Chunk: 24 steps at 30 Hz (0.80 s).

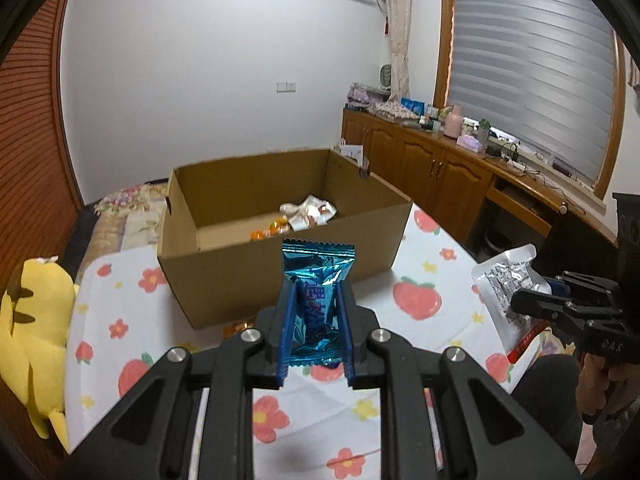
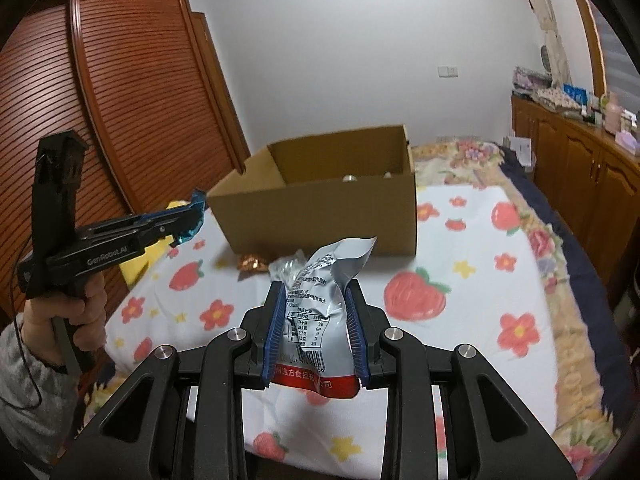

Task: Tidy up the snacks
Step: 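Carry the blue candy and white pouch with both tools over the box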

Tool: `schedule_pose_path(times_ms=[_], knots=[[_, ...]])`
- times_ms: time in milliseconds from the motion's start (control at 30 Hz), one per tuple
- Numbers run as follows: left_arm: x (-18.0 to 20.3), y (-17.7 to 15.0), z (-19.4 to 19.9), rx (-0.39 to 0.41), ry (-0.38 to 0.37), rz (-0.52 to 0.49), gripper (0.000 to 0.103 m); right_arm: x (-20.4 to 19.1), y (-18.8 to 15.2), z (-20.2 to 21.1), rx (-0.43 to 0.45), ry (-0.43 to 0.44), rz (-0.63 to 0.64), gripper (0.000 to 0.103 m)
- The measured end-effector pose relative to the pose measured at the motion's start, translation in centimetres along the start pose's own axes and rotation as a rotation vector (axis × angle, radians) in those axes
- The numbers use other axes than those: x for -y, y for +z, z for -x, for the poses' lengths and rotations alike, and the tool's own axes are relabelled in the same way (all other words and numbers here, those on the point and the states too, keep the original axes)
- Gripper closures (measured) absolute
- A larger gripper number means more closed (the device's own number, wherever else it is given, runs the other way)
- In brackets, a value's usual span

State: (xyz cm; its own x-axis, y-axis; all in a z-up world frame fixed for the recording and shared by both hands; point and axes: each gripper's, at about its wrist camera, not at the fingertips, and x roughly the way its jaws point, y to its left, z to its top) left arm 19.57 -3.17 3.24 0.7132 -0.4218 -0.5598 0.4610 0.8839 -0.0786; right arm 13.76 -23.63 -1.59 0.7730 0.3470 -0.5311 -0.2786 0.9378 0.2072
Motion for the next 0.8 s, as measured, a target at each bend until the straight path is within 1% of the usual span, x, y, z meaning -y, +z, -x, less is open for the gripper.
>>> schedule_pose_path(times_ms=[200,433,600,800], knots=[[-0.5,1.7,0.4,0.037,-0.005,-0.002,0.086,-0.1,2.6,0.3,0.04,0.003,0.022,0.075],[-1.9,3.0,-0.4,0.053,0.004,0.007,0.086,-0.5,5.6,-0.6,0.069,0.01,0.052,0.075],[-3.5,4.1,-1.5,0.06,0.01,0.015,0.086,-0.9,7.6,-2.0,0.084,0.023,0.089,0.075],[-5.6,5.4,-4.1,0.057,0.012,0.032,0.086,-1.2,10.5,-5.1,0.075,0.034,0.136,0.075]])
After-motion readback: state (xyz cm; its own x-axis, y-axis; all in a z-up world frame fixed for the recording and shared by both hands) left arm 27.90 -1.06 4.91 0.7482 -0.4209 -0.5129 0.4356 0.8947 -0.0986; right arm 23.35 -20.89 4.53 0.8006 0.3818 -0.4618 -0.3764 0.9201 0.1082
